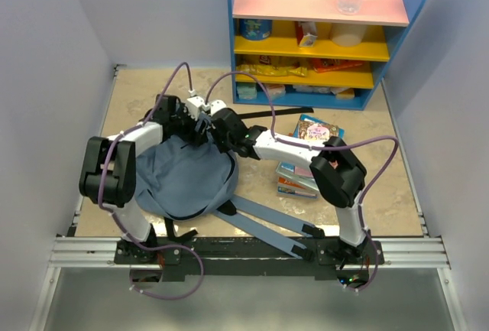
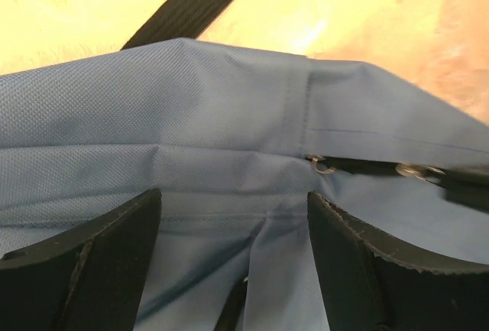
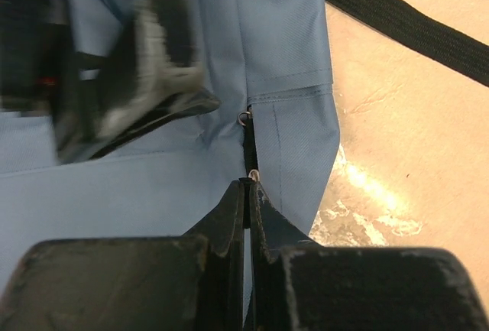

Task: Pack the student bag
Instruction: Unzip the student bag at the center of the board.

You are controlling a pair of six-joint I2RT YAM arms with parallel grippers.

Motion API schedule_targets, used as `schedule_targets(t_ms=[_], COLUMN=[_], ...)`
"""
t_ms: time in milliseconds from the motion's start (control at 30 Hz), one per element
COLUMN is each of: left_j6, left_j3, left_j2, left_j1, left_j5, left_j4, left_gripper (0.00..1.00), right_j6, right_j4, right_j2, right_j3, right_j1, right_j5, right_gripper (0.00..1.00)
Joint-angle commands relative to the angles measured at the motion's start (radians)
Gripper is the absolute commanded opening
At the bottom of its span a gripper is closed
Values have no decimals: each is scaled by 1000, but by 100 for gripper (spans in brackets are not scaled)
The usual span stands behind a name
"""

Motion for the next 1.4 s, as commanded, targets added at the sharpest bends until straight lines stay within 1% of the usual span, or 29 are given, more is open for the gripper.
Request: schedule_targets(t_ms=[0, 100, 133, 167, 233, 267, 367, 500, 667, 733, 767, 833, 900, 967, 1000, 1033, 1067, 1133, 1167, 1233, 1267, 1333, 1367], left_j6=[-33, -30, -33, -38, -61, -70, -85, -102, -108, -120, -127, -146, -151, -150, -159, -165, -171, -194, -196, -179, -177, -185, -191], left_j3=[59, 76, 78, 78, 84, 88, 121, 145, 111, 119, 125, 141, 154, 150, 136, 128, 121, 84, 70, 35, 21, -26, -39], left_j2=[63, 103, 107, 118, 124, 132, 160, 173, 144, 143, 140, 129, 94, 26, -1, -61, -90, -176, -199, -240, -247, -238, -227], left_j1=[-12, -24, -28, -32, -39, -39, -42, -39, 7, 51, 69, 123, 166, 178, 183, 182, 183, 176, 150, 107, 73, 45, 18], left_j5=[-83, -145, -168, -235, -286, -336, -410, -462, -450, -435, -403, -360, -268, -173, -139, -104, -25, 56, 92, 105, 122, 145, 156], left_j4=[101, 111, 143, 170, 190, 200, 182, 153, 153, 136, 128, 72, 9, -51, -66, -85, -117, -132, -135, -137, -110, -53, 10], left_gripper=[81, 80, 79, 79, 79, 79, 78, 76, 76, 76, 76, 76, 78, 80, 81, 81, 81, 81, 81, 81, 81, 81, 81], right_j6=[21, 21, 21, 21, 24, 30, 37, 69, 104, 113, 126, 136, 143, 149, 147, 150, 164, 173, 182, 185, 190, 195, 196], right_j4=[41, 38, 33, 29, 15, 12, 9, -57, -82, -94, -97, -102, -105, -94, -80, -79, -80, -83, -85, -74, -69, -60, -54], right_j2=[-80, -105, -109, -126, -147, -173, -213, -246, -286, -307, -313, -324, -330, -333, -333, -332, -324, -316, -312, -304, -304, -296, -295], right_j3=[-26, -48, -54, -65, -78, -95, -134, -134, -166, -180, -195, -210, -221, -218, -217, -214, -204, -198, -198, -204, -207, -207, -207], right_j1=[2, 2, -1, 1, 1, 1, -2, -24, -60, -76, -88, -99, -110, -110, -108, -107, -101, -96, -91, -88, -87, -82, -77], right_j5=[17, 41, 47, 53, 70, 76, 110, 150, 202, 205, 205, 208, 198, 173, 137, 120, 113, 104, 103, 98, 95, 90, 87], right_gripper=[0, 0, 0, 0, 0, 0, 0, 0, 0, 0, 0, 0, 0, 0, 0, 0, 0, 0, 0, 0, 0, 0, 0])
